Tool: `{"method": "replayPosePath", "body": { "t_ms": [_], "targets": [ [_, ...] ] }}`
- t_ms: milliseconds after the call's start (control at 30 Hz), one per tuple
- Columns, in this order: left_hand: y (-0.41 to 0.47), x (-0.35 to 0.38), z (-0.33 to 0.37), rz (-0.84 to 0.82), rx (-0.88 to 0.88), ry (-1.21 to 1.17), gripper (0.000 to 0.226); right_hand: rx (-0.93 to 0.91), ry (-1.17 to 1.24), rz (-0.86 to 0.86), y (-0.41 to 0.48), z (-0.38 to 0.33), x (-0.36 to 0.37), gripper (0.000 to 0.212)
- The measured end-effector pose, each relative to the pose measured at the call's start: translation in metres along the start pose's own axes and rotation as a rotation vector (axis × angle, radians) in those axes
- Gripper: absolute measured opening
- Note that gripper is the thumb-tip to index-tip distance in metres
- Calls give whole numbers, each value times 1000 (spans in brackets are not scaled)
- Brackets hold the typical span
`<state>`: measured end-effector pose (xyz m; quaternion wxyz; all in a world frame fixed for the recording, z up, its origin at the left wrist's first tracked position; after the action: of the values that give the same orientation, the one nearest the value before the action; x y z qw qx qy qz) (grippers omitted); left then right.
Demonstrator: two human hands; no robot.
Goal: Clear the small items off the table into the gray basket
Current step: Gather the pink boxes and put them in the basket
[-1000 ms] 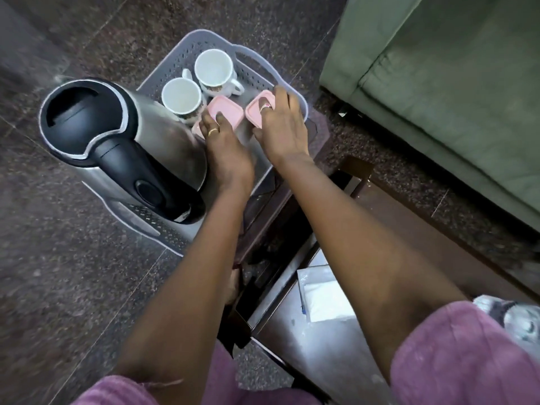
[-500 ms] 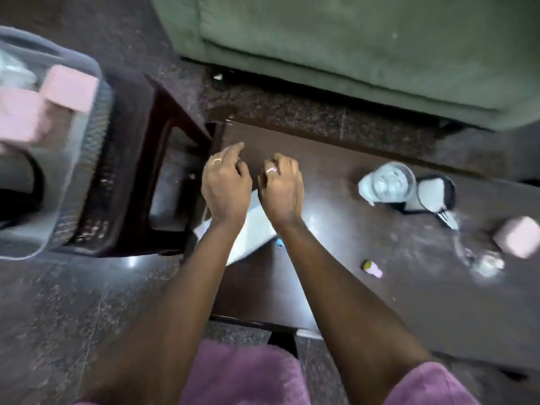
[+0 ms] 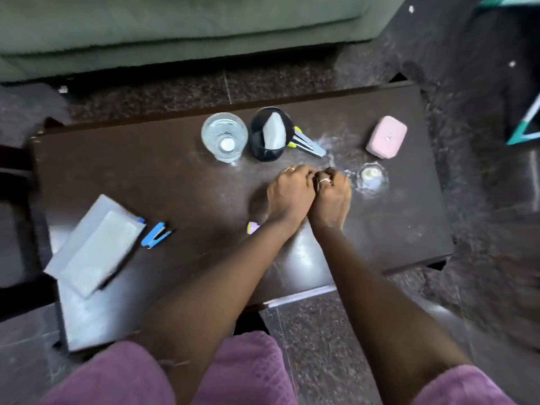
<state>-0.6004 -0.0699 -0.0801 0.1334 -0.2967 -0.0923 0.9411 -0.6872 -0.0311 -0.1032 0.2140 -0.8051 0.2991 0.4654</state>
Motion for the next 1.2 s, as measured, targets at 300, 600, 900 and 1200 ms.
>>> {"method": "replayPosePath", "body": {
  "t_ms": [300, 600, 900, 1200],
  "targets": [
    [62, 79, 50, -209, 18, 16, 41, 89, -375, 54, 121, 61, -21, 40],
    [82, 95, 57, -235, -32, 11, 45, 384, -351, -181, 177, 85, -2, 72],
    [88, 73, 69, -169, -39, -133, 39, 105, -13, 17, 155, 49, -17, 60],
    [87, -47, 66, 227, -36, -408, 42, -242, 262, -52, 110, -80, -23, 63]
  ]
}}
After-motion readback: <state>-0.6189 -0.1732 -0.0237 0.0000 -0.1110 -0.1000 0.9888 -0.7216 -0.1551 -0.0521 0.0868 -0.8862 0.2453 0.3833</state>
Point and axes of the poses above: each hand's wrist, its own y-axis towards the middle knuckle, its own x-axis out of the palm, z = x × y, the point moved 3 cm from there along y, towards the middle knuckle, and after that the axes turned 10 degrees about -y, right-handed, at the moved point
